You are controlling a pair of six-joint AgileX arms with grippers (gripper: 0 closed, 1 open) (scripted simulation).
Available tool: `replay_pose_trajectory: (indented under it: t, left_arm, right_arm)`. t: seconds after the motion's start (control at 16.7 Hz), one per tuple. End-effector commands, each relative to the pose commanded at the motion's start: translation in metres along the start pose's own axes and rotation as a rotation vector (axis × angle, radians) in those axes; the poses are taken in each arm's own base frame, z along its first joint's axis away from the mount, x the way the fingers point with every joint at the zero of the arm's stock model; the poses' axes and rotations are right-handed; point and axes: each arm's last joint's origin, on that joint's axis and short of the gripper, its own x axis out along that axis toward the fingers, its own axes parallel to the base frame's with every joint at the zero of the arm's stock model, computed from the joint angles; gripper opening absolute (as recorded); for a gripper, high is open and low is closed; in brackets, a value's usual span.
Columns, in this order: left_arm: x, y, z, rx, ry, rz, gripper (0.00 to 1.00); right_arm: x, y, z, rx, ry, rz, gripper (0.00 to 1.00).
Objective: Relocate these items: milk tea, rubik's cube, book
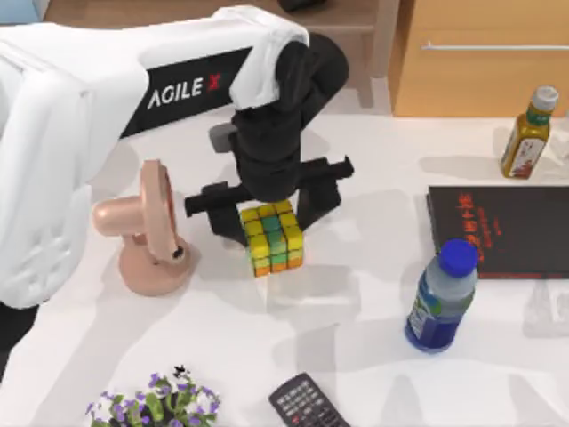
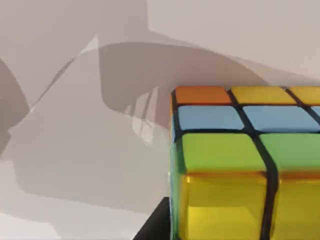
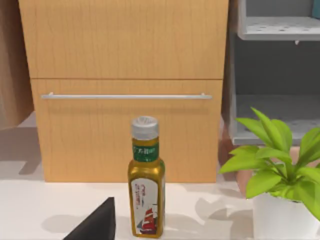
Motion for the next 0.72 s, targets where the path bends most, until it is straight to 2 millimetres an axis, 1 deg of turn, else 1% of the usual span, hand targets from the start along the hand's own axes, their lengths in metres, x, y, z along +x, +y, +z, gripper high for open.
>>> replay_pose_trajectory:
  t: [0.36, 0.54, 0.72]
  left_arm:
    - [-0.002, -0.001, -0.001, 0.005, -0.002, -0.004, 0.0]
    - [-0.016, -0.006, -0.005, 0.016, -0.008, -0.015, 0.0]
    - [-0.029, -0.002, -0.002, 0.007, -0.004, -0.006, 0.0]
  right_arm:
    - [0.0, 0.0, 0.0, 0.0, 0.0, 0.0, 1.0]
    - [0.0, 0.0, 0.0, 0.0, 0.0, 0.0, 1.0]
    - [0.0, 0.0, 0.0, 0.0, 0.0, 0.0, 1.0]
